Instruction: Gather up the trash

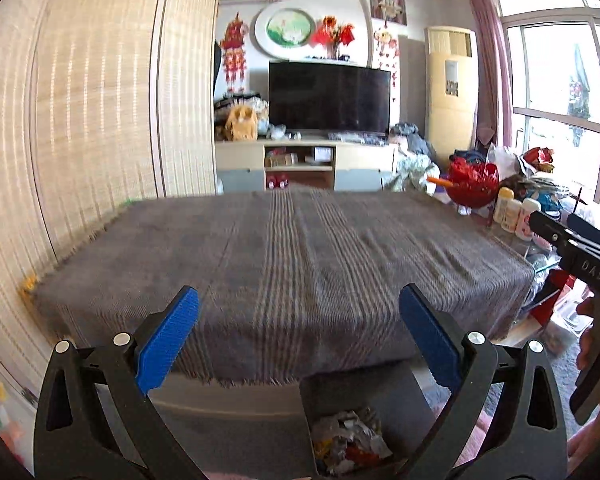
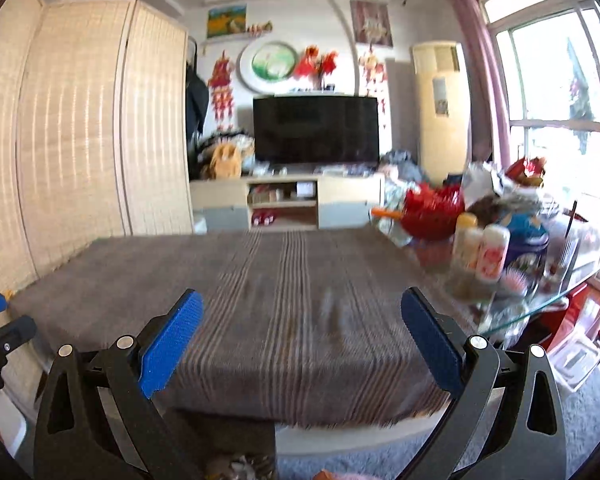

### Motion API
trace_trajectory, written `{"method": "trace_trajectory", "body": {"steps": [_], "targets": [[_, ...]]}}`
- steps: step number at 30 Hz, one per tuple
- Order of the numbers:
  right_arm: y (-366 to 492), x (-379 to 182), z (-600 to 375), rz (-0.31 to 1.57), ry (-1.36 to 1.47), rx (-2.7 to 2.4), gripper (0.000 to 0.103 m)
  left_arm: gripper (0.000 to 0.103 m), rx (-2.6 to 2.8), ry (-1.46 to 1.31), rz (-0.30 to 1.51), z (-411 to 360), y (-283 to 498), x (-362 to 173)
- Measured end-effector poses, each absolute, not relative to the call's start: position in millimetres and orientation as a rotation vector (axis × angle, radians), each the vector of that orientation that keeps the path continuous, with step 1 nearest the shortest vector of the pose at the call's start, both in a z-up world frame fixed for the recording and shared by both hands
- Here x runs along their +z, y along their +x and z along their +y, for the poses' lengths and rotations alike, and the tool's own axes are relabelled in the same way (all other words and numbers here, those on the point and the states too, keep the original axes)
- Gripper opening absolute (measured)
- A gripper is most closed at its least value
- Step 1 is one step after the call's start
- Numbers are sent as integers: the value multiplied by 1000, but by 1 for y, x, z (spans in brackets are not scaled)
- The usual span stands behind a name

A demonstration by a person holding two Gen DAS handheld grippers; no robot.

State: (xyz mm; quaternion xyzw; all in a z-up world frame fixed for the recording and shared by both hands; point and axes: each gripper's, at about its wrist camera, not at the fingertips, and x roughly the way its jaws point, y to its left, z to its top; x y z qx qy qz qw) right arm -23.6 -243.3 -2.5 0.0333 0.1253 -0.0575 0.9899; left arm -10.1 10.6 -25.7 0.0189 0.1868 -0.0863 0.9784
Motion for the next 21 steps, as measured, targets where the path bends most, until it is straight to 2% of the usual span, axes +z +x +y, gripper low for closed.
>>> {"method": "trace_trajectory", "body": {"steps": [8,21], "targets": [[-31,-2,-244,222,97,-148,100,95,-133,70,292,7,-17,-15],[-33,-17,-232,218,83,-170,100,95,-121,50,259,6,-17,-21]]}}
